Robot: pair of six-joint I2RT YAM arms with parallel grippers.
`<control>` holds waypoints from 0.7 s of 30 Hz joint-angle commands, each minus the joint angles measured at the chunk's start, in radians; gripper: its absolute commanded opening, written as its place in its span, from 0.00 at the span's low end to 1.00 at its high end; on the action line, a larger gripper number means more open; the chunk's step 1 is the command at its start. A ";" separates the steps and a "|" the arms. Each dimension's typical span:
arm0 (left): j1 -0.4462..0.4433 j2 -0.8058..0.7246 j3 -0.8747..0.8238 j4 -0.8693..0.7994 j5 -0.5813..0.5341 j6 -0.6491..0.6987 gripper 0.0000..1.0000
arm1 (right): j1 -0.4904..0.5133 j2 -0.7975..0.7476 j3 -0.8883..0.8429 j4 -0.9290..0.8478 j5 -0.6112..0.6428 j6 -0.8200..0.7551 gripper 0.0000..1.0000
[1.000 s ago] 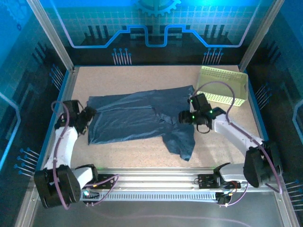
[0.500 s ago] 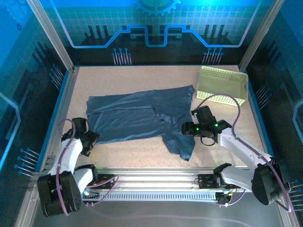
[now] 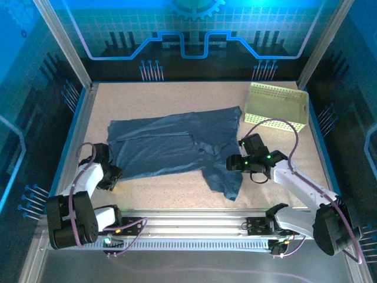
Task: Fold the inside-out t-shirt
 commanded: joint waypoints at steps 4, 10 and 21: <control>-0.001 -0.027 -0.008 0.201 0.010 0.044 0.26 | 0.069 0.000 -0.011 -0.123 0.082 0.073 0.67; -0.001 -0.030 0.024 0.262 0.046 0.105 0.20 | 0.192 -0.003 0.001 -0.149 0.129 0.138 0.67; -0.001 -0.086 0.017 0.240 0.059 0.131 0.10 | 0.310 0.058 -0.001 -0.266 0.206 0.298 0.66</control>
